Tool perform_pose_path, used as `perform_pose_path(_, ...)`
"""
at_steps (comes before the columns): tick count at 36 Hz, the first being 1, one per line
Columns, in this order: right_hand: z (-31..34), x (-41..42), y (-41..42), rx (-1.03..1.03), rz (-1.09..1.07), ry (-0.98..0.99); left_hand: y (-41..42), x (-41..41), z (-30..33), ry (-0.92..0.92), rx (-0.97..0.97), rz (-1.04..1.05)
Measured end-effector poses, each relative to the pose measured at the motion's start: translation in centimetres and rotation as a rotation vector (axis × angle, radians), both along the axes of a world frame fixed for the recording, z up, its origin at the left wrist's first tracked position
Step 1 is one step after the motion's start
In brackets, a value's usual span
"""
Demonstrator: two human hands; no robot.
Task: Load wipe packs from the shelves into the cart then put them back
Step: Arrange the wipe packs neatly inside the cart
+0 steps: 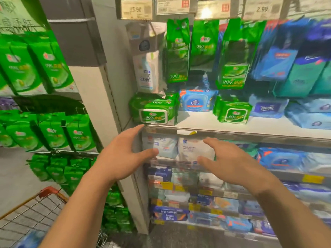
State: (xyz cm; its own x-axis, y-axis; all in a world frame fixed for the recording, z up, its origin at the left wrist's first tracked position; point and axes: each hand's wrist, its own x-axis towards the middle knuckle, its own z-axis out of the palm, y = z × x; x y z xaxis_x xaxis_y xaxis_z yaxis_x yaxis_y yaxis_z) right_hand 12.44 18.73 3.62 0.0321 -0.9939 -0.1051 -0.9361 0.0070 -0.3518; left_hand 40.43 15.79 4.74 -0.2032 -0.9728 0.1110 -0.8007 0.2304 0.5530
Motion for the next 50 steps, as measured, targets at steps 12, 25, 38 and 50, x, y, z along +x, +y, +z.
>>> perform_pose_path(12,0.6,2.2,-6.7,-0.057,-0.006,0.072,-7.2,1.5,-0.5,0.082,-0.040,-0.062)
perform_pose_path(25,1.2,4.3,-13.5,-0.079,-0.044,0.127,-14.4,2.1,-1.0,0.067,-0.080,-0.156)
perform_pose_path(38,1.2,2.5,-18.9,-0.173,0.014,-0.048,-16.5,0.0,-1.1,0.084,-0.113,-0.089)
perform_pose_path(50,-4.7,2.2,-23.9,-0.082,-0.016,-0.703,-16.9,-2.3,-4.1,0.280,-0.185,0.254)
